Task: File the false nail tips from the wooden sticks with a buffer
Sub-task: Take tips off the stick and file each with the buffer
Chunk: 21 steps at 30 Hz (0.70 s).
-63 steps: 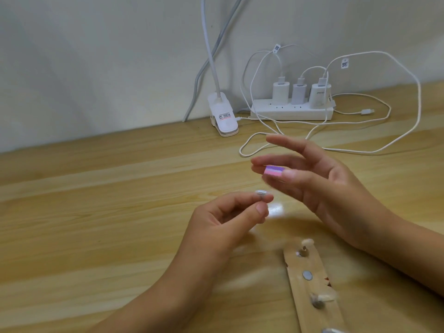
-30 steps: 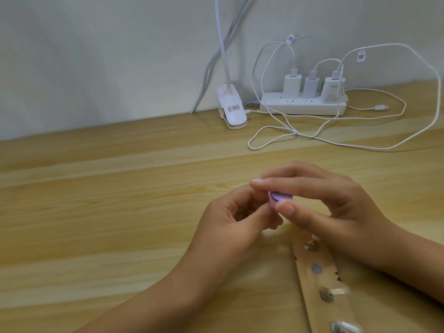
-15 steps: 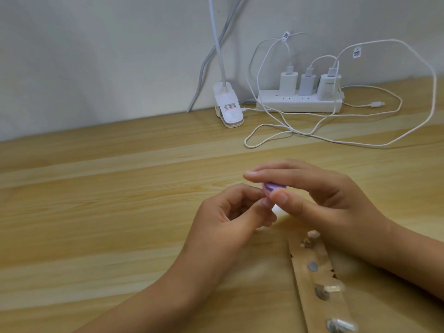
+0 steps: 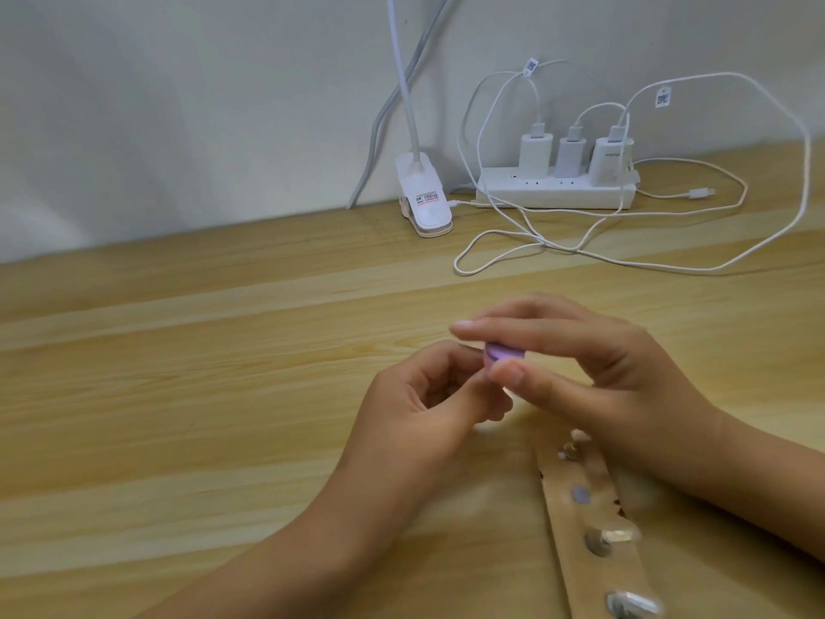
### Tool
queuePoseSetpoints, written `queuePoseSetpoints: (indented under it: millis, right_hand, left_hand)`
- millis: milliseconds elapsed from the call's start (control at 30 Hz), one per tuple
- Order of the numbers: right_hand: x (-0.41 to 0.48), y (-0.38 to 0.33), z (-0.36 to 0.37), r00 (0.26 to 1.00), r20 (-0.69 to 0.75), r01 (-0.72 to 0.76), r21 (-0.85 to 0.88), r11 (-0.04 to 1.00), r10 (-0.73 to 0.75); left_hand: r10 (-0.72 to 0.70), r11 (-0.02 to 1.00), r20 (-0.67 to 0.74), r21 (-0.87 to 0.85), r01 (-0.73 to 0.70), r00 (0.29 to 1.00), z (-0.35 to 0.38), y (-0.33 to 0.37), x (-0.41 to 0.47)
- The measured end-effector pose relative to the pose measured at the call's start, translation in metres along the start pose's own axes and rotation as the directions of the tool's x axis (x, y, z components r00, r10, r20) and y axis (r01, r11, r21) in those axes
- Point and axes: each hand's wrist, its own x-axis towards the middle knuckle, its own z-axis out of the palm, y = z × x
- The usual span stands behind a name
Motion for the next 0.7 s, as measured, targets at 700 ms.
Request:
queuePoseSetpoints:
  millis: [700]
  right_hand:
    - [0.0023, 0.0023, -0.0038, 0.997, -0.027, -0.065, 0.321, 0.945, 0.078]
  left_hand:
    - [-0.019, 1.000, -0.013, -0.007, 0.019, 1.000, -0.0012, -0.0026, 0.0032]
